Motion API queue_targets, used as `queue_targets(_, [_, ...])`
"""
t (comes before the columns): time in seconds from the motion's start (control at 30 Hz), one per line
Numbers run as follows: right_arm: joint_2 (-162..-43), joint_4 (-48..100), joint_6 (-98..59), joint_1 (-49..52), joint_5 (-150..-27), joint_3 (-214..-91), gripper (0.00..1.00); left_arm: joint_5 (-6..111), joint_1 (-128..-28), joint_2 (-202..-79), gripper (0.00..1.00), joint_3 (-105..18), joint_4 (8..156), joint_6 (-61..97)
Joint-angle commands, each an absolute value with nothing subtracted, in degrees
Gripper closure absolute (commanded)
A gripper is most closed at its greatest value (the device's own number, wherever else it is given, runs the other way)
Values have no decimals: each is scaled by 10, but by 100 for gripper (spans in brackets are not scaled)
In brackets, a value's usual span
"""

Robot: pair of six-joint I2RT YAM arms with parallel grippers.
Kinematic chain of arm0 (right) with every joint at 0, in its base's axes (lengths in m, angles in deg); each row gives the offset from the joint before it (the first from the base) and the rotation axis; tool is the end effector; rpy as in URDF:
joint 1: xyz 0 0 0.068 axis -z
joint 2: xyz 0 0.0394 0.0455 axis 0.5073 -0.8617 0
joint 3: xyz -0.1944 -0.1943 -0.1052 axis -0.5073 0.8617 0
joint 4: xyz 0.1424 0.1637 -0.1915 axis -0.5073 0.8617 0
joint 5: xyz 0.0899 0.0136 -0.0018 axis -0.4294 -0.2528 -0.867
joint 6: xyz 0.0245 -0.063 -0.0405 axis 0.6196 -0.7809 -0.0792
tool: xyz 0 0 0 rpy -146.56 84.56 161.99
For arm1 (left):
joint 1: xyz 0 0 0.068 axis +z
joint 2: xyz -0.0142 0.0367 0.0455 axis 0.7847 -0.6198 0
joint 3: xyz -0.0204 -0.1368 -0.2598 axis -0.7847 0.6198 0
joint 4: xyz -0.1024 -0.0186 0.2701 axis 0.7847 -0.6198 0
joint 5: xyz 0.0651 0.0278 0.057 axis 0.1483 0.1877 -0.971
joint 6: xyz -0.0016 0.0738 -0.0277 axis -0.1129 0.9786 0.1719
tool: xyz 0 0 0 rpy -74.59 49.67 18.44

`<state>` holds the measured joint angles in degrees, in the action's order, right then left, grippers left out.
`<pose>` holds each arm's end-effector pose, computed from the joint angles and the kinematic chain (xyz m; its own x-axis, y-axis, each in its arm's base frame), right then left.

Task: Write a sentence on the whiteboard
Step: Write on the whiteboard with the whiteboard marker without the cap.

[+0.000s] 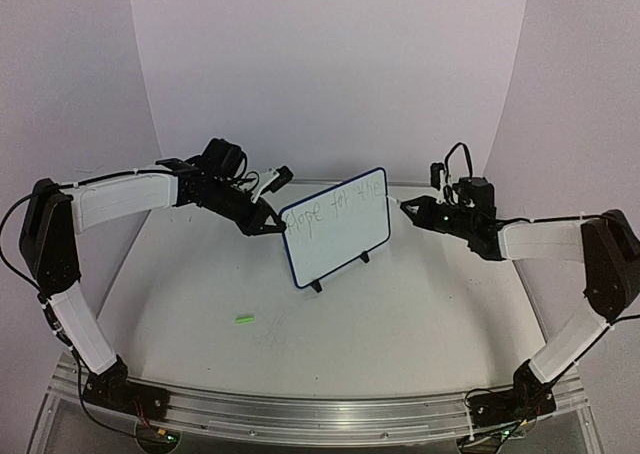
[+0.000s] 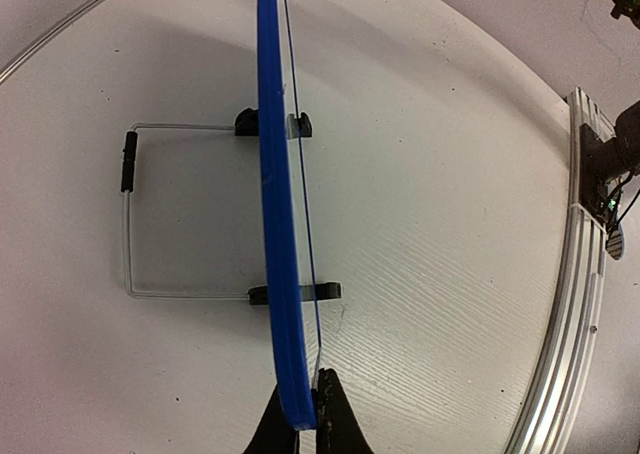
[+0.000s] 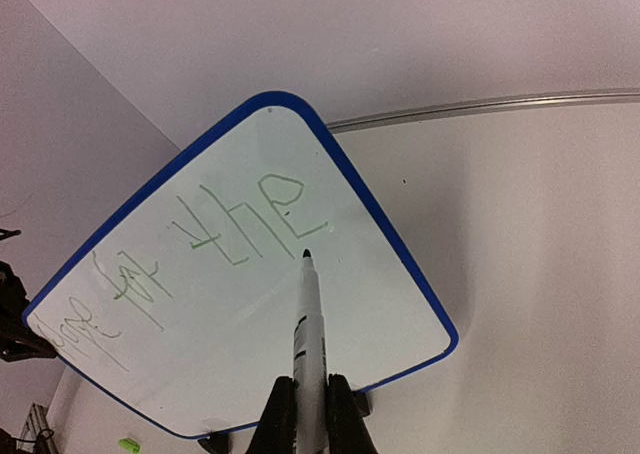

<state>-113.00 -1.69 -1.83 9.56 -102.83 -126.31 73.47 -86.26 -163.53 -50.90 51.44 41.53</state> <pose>0.3679 0.1679 0.2254 -0.4978 0.2251 -0.8375 -0.5072 0.7078 0.4917 0.3359 -0.2717 0.2670 -0.4335 0.5176 -0.7376 0.8770 0.4304 -0.2134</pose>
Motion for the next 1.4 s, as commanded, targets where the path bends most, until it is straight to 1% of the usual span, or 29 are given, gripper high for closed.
queue_targets(0.0, [-1038, 13, -22, 93, -1030, -1235, 100, 705, -865, -1649, 100, -513, 481, 426])
queue_targets(0.23, [-950, 130, -70, 94, -1041, -1221, 100, 714, -865, -1648, 100, -514, 480, 423])
queue_targets(0.4, [-936, 208, -103, 90, -1082, -1233, 100, 723, -865, -1646, 100, -516, 479, 421])
queue_targets(0.5, [-929, 274, -131, 71, -1080, -1250, 100, 726, -865, -1644, 100, -516, 478, 420])
queue_targets(0.6, [-914, 290, -143, 43, -1074, -1246, 100, 733, -865, -1641, 100, -515, 478, 419])
queue_targets(0.8, [-924, 283, -141, -33, -1052, -1245, 100, 738, -865, -1641, 100, -514, 476, 418])
queue_targets(1.03, [-952, 173, -118, -84, -1066, -1225, 100, 744, -865, -1640, 100, -514, 475, 417])
queue_targets(1.37, [-1083, 68, -119, -120, -1118, -1254, 100, 743, -865, -1638, 100, -511, 475, 416])
